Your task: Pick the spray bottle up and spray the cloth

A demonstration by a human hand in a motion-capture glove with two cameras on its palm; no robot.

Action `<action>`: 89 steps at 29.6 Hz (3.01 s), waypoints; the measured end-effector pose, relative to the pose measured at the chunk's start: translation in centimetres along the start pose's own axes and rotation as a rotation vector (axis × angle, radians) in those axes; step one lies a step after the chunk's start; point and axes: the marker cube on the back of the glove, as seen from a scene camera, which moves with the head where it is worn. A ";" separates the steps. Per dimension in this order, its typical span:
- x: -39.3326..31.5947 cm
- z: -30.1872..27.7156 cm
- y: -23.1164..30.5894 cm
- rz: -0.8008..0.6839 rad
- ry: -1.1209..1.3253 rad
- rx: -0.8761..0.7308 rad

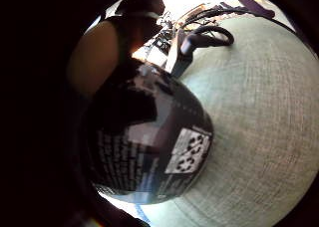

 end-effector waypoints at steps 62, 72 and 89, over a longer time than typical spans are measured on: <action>-9.2 10.7 -2.0 0.084 0.180 -1.161; -9.4 11.2 -1.5 0.101 0.173 -1.192; -9.7 12.0 -0.9 0.116 0.150 -1.207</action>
